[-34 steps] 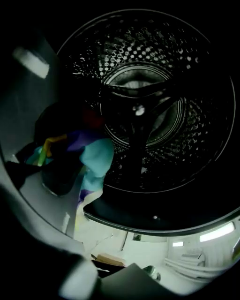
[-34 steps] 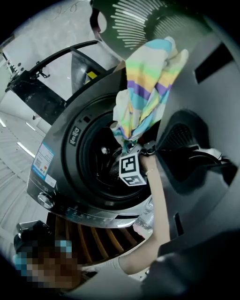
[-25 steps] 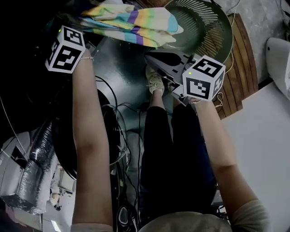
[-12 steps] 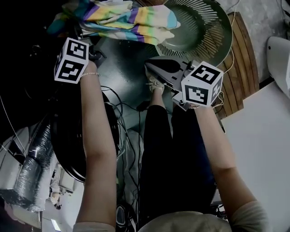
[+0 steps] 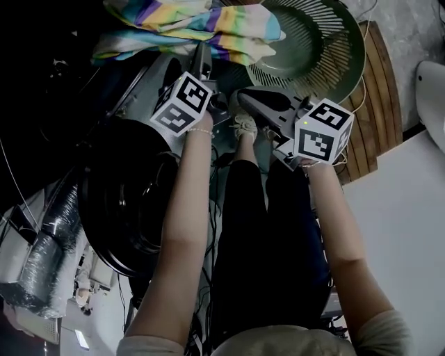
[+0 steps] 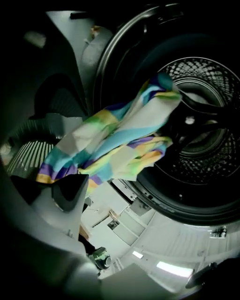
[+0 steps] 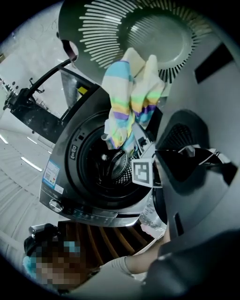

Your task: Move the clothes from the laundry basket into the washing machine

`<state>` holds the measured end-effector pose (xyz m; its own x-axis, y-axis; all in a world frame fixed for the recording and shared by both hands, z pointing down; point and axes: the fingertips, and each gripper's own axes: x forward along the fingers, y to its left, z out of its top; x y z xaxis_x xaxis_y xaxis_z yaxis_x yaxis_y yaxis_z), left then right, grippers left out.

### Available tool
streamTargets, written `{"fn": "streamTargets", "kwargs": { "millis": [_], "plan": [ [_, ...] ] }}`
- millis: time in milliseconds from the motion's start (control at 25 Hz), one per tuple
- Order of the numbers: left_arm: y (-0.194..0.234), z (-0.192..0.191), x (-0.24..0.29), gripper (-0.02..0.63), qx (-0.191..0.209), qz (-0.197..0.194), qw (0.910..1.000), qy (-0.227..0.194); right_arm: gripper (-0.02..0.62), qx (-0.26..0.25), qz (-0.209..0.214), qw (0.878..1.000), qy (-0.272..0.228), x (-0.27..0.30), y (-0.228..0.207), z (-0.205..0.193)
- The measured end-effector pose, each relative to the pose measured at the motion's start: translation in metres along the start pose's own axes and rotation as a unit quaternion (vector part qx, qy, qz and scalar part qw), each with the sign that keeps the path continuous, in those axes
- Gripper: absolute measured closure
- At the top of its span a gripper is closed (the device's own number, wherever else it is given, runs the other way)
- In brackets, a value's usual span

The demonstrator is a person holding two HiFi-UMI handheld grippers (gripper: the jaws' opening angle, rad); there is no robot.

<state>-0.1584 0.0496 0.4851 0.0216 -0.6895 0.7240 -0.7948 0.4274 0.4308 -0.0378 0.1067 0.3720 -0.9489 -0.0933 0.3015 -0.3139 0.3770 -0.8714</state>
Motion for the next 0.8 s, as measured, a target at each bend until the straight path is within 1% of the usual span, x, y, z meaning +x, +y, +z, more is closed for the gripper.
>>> {"fn": "streamTargets", "kwargs": {
  "millis": [80,120,200,240,280,320,360,400,440,520,600,680,800],
  "plan": [
    [-0.004,-0.008,0.024,0.244,-0.032,-0.017,0.9993,0.010,0.584,-0.003,0.000,1.000,-0.002,0.000,-0.003,0.000],
    [-0.007,-0.004,0.034,0.244,-0.047,-0.032,0.9984,0.006,0.584,-0.004,0.002,1.000,-0.004,0.000,-0.005,0.001],
    [-0.011,0.013,0.044,0.254,-0.061,-0.050,0.9969,-0.007,0.584,-0.004,0.006,1.000,-0.005,-0.001,-0.006,0.000],
    [-0.010,0.020,0.045,0.342,-0.064,-0.049,0.9966,-0.014,0.584,-0.003,0.007,1.000,-0.005,-0.002,-0.007,0.000],
    [-0.008,0.027,0.044,0.512,-0.067,-0.043,0.9966,-0.019,0.584,-0.003,0.006,1.000,-0.006,-0.002,-0.008,0.001],
    [-0.006,0.033,0.043,0.543,-0.066,-0.035,0.9969,-0.023,0.584,0.000,0.005,1.000,-0.009,-0.003,-0.009,0.002],
    [-0.006,0.038,0.040,0.557,-0.054,-0.029,0.9978,-0.027,0.584,0.004,0.004,1.000,-0.014,-0.003,-0.009,0.004],
    [-0.008,0.045,0.036,0.560,-0.028,-0.024,0.9988,-0.032,0.584,0.009,0.005,1.000,-0.020,-0.002,-0.008,0.006],
    [-0.011,0.053,0.032,0.561,0.009,-0.019,0.9990,-0.039,0.584,0.014,0.007,1.000,-0.024,-0.001,-0.007,0.007],
    [-0.019,0.073,0.024,0.563,0.084,-0.012,0.9946,-0.060,0.584,0.015,0.011,0.999,-0.027,0.003,-0.005,0.011],
    [-0.022,0.095,0.018,0.565,0.131,-0.001,0.9881,-0.081,0.584,0.009,0.015,1.000,-0.025,0.007,-0.001,0.015],
    [-0.018,0.120,0.013,0.566,0.151,0.013,0.9827,-0.106,0.584,0.005,0.018,1.000,-0.025,0.010,0.002,0.019],
    [0.003,0.167,0.000,0.568,0.148,0.054,0.9736,-0.165,0.584,-0.002,0.021,0.999,-0.025,0.014,0.006,0.026]
  ]
}}
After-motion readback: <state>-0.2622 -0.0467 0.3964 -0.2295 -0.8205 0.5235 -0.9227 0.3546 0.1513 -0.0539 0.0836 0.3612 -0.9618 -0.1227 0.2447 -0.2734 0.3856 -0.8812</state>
